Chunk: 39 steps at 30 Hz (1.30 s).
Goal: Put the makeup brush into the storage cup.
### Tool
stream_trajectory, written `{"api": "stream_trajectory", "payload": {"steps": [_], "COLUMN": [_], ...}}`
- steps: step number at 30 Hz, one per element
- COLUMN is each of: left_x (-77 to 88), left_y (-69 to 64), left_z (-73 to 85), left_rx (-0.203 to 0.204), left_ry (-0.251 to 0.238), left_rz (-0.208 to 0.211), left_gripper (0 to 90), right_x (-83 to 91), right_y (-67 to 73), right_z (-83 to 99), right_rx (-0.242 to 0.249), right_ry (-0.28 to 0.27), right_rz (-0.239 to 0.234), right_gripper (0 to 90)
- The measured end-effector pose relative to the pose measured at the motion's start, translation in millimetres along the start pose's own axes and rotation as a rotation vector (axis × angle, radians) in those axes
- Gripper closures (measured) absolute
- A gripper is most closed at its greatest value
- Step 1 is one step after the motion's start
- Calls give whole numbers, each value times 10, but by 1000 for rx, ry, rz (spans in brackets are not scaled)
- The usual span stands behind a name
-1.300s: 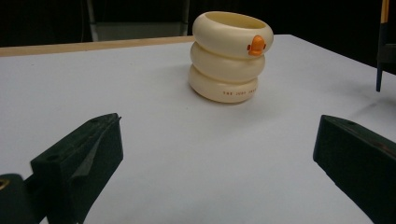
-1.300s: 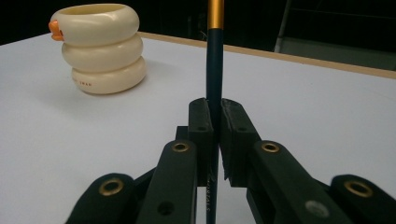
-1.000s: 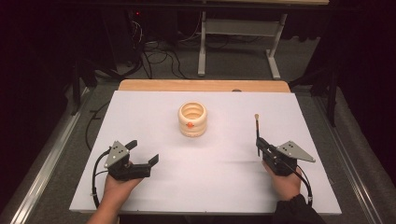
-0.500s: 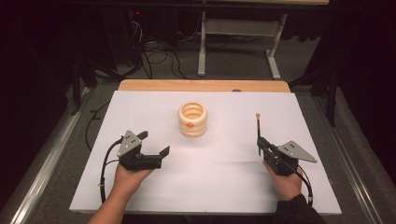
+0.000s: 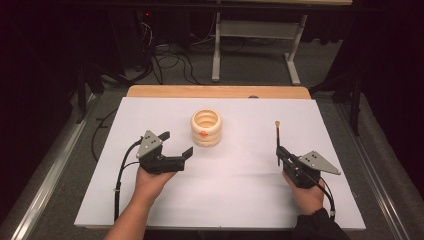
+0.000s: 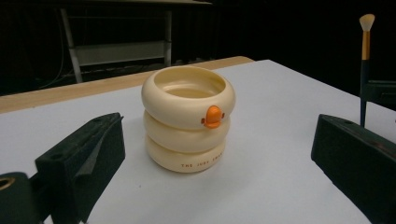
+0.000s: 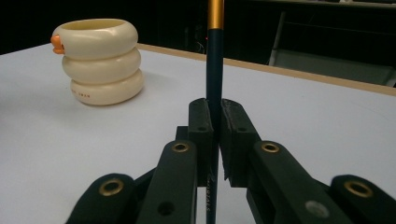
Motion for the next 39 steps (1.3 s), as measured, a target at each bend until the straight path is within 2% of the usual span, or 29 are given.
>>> {"api": "stream_trajectory", "payload": {"steps": [5, 13, 19, 27, 36, 39], "left_x": [-23, -48, 11, 28, 17, 20], "left_y": [-31, -67, -133, -154, -173, -177], "left_z": [69, 191, 173, 165, 171, 168], "left_rx": [-28, -34, -50, -63, -82, -82], "left_ry": [19, 54, 43, 41, 46, 45], "left_rz": [3, 24, 44, 47, 39, 42], "left_gripper": [33, 33, 33, 23, 0, 0], "right_x": [1, -7, 1, -34, -104, -130], "right_y": [-2, 21, 73, 180, 306, 335], "right_z": [0, -15, -55, -140, -327, -384], "right_rx": [6, 16, 14, 39, 68, 64], "right_ry": [0, -9, -22, -44, -75, -85], "right_rz": [2, -5, -17, -39, -63, -72], "right_gripper": [862, 862, 862, 862, 862, 862]}}
Point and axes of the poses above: each handheld gripper's, and its own axes: x roughly backward along the jaws, z roughly out of its underside, y roughly to its left, the point moved 7 cm from there along -x, roughly forward along the jaws, and after that the axes turned 13 degrees about x, right-handed, at the moved point
